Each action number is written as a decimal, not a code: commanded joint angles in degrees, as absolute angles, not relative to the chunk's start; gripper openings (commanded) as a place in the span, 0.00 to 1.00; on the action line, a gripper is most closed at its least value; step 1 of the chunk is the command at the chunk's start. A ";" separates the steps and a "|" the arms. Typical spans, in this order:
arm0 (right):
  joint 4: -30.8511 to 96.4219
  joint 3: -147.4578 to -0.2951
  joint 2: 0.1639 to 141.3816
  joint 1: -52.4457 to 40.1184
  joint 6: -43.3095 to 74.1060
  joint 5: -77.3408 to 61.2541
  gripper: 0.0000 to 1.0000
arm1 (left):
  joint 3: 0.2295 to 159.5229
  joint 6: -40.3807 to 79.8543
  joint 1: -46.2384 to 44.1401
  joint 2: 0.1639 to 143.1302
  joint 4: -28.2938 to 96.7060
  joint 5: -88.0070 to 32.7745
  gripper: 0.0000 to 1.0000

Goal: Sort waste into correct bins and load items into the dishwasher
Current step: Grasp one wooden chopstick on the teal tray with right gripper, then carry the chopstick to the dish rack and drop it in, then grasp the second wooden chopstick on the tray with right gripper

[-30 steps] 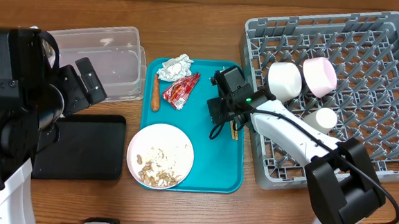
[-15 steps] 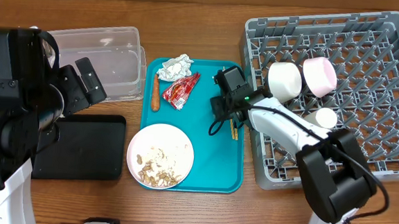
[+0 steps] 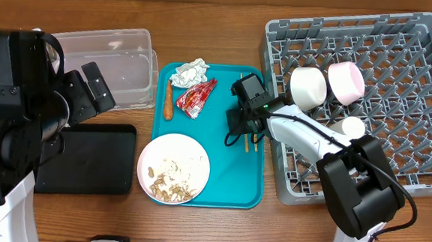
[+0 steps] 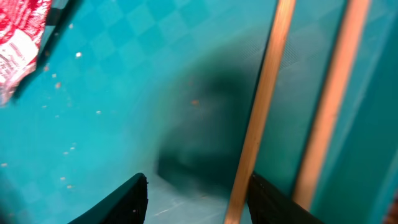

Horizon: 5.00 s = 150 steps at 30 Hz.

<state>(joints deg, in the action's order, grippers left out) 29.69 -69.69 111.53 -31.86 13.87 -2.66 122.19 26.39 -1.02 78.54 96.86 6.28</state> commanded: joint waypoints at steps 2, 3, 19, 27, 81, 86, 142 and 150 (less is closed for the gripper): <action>29.63 -69.49 112.18 -31.86 16.56 -6.33 0.54 | 122.41 25.28 -0.67 78.74 96.79 6.55 1.00; 29.91 -69.49 112.18 -31.86 16.58 -6.33 0.51 | 122.41 25.28 -0.67 78.74 96.79 6.55 1.00; 41.39 -76.73 110.26 -32.21 20.16 -10.39 0.10 | 122.41 25.28 -0.67 78.74 96.79 6.55 1.00; 54.59 -93.62 104.36 -32.99 16.40 -7.88 0.04 | 122.41 25.28 -0.67 78.74 96.79 6.55 1.00; 60.07 -96.90 107.37 -28.42 11.46 -4.45 0.04 | 122.41 25.28 -0.67 78.74 96.79 6.55 1.00; 60.14 -96.90 102.45 -22.59 7.62 -0.93 0.04 | 122.41 25.28 -0.67 78.74 96.79 6.55 1.00; 49.76 -86.08 121.54 -30.26 14.61 10.44 0.38 | 122.41 25.28 -0.67 78.74 96.79 6.55 1.00; 51.33 -85.78 122.43 -30.37 13.80 0.01 0.10 | 122.41 25.28 -0.69 78.74 96.79 6.55 1.00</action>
<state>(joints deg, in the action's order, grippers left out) 50.96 -86.46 121.25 -30.41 14.06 6.35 122.19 26.39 -1.02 78.54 96.86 6.28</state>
